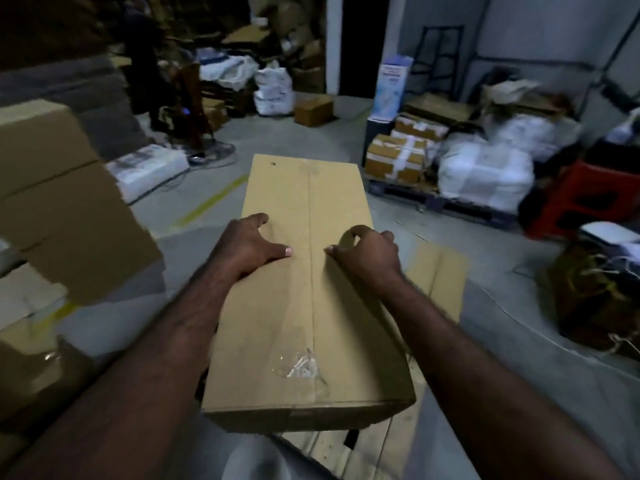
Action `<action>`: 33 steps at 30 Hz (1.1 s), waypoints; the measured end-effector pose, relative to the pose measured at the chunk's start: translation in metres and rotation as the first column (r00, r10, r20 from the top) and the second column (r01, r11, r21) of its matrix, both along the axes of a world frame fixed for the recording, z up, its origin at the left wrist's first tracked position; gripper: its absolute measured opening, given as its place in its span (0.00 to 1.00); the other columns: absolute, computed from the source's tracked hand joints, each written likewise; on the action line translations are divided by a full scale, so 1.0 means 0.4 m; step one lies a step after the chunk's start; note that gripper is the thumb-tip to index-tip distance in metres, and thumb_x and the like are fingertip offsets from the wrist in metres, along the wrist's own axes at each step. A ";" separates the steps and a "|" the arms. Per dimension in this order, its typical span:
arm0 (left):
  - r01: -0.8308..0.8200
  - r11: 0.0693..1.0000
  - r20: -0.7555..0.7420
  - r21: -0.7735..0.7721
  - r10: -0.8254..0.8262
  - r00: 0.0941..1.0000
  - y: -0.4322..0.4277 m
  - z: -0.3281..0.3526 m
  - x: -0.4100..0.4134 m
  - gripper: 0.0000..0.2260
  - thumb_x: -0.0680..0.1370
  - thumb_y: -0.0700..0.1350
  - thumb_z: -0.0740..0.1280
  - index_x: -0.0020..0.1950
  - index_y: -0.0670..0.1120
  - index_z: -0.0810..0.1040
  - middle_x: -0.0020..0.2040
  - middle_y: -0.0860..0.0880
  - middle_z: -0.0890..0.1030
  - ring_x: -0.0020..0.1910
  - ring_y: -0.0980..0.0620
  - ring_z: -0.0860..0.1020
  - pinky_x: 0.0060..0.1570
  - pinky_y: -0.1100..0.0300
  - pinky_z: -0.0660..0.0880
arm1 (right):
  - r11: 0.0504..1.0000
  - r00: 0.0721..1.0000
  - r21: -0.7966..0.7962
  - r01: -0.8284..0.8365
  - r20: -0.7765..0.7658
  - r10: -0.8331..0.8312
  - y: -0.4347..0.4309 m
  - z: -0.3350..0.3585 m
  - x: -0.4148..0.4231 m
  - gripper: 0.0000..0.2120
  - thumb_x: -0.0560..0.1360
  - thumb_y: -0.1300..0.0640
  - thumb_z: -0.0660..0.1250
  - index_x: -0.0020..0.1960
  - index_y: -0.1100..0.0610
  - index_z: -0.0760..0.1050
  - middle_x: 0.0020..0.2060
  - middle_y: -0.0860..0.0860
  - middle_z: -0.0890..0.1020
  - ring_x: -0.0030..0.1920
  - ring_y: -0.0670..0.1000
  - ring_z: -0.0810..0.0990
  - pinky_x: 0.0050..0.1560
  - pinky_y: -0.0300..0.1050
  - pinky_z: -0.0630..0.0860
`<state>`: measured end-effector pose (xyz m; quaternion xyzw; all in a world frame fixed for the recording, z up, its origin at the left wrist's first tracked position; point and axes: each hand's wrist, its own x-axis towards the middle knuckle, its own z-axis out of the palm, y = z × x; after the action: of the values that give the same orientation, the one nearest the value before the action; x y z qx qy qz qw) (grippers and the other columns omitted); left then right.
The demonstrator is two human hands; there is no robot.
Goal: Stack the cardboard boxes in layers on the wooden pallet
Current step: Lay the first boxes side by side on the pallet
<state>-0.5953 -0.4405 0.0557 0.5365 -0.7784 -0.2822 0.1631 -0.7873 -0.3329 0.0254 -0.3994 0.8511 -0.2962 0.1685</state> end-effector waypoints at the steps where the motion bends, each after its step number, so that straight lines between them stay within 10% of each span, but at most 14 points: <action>1: 0.028 1.000 0.016 -0.011 -0.028 0.999 -0.017 -0.004 -0.046 0.44 0.63 0.59 0.81 0.75 0.48 0.69 0.74 0.43 0.71 0.71 0.44 0.71 0.68 0.54 0.70 | 0.999 0.999 -0.010 0.036 0.009 -0.036 0.004 -0.006 -0.034 0.33 0.71 0.36 0.73 0.70 0.50 0.72 0.64 0.59 0.69 0.61 0.62 0.74 0.61 0.53 0.76; 24: 0.255 0.949 0.345 0.185 -0.305 0.887 -0.699 -0.411 -0.846 0.43 0.63 0.61 0.80 0.75 0.55 0.68 0.69 0.37 0.69 0.68 0.35 0.68 0.64 0.47 0.71 | 0.902 0.903 0.280 0.329 0.185 -0.387 -0.548 -0.374 -0.642 0.24 0.73 0.43 0.74 0.66 0.48 0.74 0.63 0.58 0.69 0.60 0.59 0.76 0.55 0.42 0.75; 33: 0.265 0.937 0.372 0.228 -0.336 0.865 -0.836 -0.639 -1.109 0.45 0.65 0.61 0.79 0.77 0.56 0.63 0.73 0.40 0.64 0.71 0.35 0.63 0.65 0.43 0.69 | 0.873 0.892 0.371 0.318 0.194 -0.407 -0.681 -0.618 -0.888 0.25 0.74 0.42 0.72 0.68 0.45 0.71 0.64 0.57 0.69 0.64 0.61 0.71 0.59 0.55 0.78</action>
<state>-1.0389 -0.7749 -0.2000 0.4669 -0.8424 -0.2519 -0.0942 -1.1427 -0.6051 -0.2217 -0.1538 0.9181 -0.2270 0.2863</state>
